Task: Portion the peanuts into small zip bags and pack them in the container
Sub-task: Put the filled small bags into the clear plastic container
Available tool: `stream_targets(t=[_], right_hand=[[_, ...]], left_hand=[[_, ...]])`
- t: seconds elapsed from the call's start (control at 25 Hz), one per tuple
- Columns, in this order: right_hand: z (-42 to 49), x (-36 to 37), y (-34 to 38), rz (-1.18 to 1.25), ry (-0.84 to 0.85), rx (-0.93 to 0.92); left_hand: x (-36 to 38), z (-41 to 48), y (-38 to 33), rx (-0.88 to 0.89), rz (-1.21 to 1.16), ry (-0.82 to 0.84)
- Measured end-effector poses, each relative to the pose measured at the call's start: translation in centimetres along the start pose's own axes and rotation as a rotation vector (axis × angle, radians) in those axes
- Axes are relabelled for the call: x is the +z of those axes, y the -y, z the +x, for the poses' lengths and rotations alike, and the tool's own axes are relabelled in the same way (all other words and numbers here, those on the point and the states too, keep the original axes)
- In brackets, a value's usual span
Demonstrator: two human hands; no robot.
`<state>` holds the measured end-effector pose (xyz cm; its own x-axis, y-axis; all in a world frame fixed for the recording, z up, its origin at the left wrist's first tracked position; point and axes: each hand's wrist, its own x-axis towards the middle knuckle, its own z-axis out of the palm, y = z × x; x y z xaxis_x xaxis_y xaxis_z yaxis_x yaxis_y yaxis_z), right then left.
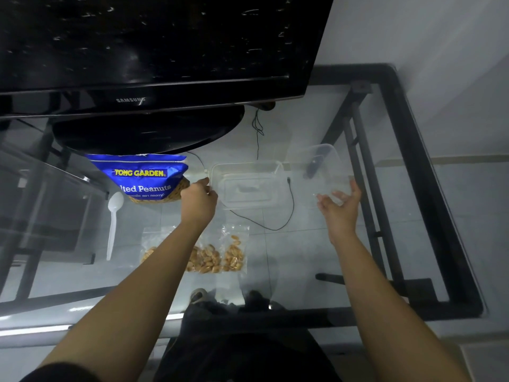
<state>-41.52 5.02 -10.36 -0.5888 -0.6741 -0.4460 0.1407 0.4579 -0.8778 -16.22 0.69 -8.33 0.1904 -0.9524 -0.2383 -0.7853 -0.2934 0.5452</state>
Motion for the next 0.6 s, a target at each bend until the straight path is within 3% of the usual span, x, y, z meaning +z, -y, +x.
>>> stream_targets(t=[0.28,0.36,0.44,0.52,0.6], right_hand=[[-1.0,0.2,-1.0,-0.540,-0.059,-0.184],[-3.9,1.0,-1.5,-0.640,0.041,-0.337],[-7.9,2.3,-3.0,-0.718,0.258,-0.494],[-11.3,3.6,-5.1,-0.755,0.455,-0.508],[-13.3,4.7,-6.7,-0.752,0.519,-0.420]], left_hand=[[-0.1,-1.8,1.3,0.050,0.007,-0.016],[-0.3,-4.2,2.6,0.128,0.005,-0.016],[-0.7,-6.8,4.4,0.132,0.015,-0.010],[-1.2,-8.8,6.0,0.046,0.025,-0.027],[-1.4,-10.0,7.3,-0.025,0.078,-0.018]])
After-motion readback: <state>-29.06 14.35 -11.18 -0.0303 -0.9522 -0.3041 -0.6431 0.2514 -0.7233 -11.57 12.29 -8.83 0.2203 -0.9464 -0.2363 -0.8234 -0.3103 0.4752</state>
